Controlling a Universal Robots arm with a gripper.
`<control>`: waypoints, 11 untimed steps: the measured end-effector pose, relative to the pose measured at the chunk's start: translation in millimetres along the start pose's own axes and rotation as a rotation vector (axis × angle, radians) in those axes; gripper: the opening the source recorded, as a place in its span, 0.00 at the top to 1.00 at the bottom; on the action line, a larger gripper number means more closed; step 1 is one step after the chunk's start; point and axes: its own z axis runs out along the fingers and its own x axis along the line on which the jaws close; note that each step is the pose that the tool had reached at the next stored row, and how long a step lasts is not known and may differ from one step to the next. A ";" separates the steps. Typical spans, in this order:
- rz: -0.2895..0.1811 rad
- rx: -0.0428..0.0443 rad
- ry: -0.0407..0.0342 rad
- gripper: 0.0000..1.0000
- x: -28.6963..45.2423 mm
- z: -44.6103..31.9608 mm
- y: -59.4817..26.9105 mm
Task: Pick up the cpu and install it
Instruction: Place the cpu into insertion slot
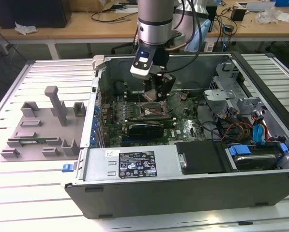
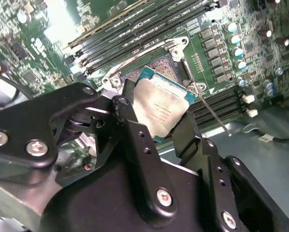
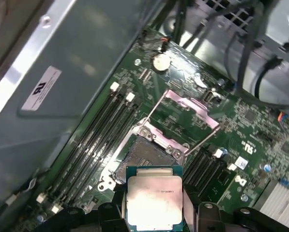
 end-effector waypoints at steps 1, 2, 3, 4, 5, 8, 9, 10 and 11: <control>0.016 0.0002 -0.0002 0.45 0.0 0.0 0.0; 0.044 0.0005 -0.0007 0.45 0.0 0.0 0.0; 0.057 0.0007 -0.0009 0.45 0.0 0.0 0.0; 0.075 0.0009 -0.0012 0.45 0.0 0.0 0.0; 0.095 0.0011 -0.0015 0.45 0.0 0.0 0.0; 0.155 0.0018 -0.0025 0.45 0.0 0.0 0.0; 0.171 0.0021 -0.0028 0.45 0.0 0.0 0.0; 0.196 0.0023 -0.0032 0.45 0.0 0.0 0.0; 0.210 0.0025 -0.0034 0.45 0.0 0.0 0.0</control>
